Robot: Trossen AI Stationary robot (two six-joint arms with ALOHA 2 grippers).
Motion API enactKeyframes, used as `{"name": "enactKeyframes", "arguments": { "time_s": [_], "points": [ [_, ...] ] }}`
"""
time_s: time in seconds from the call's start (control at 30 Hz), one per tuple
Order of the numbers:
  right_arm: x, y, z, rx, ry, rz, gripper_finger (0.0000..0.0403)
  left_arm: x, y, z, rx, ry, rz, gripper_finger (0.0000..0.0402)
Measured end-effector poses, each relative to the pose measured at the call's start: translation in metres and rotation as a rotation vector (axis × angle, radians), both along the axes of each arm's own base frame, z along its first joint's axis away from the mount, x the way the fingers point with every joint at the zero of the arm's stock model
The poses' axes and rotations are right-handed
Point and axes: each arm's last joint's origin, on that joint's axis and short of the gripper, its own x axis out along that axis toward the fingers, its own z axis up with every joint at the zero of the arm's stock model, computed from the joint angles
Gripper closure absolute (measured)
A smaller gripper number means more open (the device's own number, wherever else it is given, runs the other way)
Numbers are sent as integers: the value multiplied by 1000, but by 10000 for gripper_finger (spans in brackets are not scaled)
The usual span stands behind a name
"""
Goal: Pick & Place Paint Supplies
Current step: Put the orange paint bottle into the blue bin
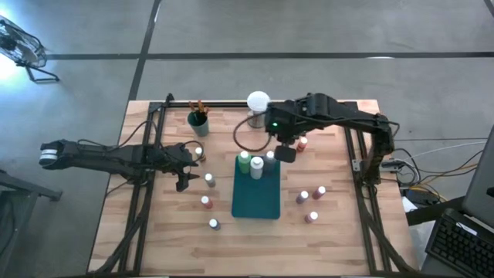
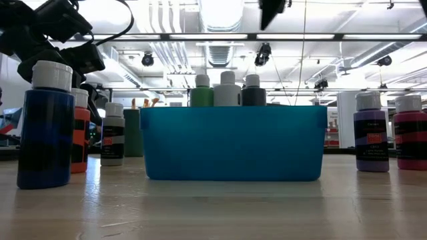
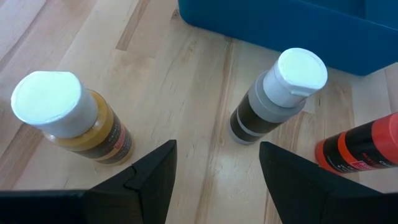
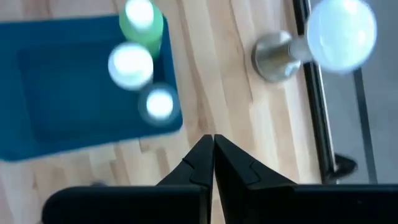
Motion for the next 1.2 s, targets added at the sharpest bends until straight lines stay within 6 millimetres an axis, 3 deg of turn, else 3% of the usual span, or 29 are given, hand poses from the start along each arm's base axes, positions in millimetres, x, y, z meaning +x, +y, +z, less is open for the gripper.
{"name": "enactKeyframes", "arguments": {
  "time_s": [0.2,0.4,0.53,0.77,0.97,1.2],
  "points": [
    [-39,-5,-4,29,18,-98,380,0,0,0,0,0,0,167],
    [-69,-34,-22,198,-88,-190,344,0,0,0,0,0,0,167],
    [-76,-51,-38,278,-138,-233,321,0,0,0,0,0,0,167],
    [-76,-55,-46,261,-116,-196,288,0,0,0,0,0,0,167],
    [-80,-57,-67,193,-13,-261,263,0,0,0,0,0,0,167],
    [-85,-57,-97,193,113,-200,243,0,0,0,0,0,0,167]
  ]
}}
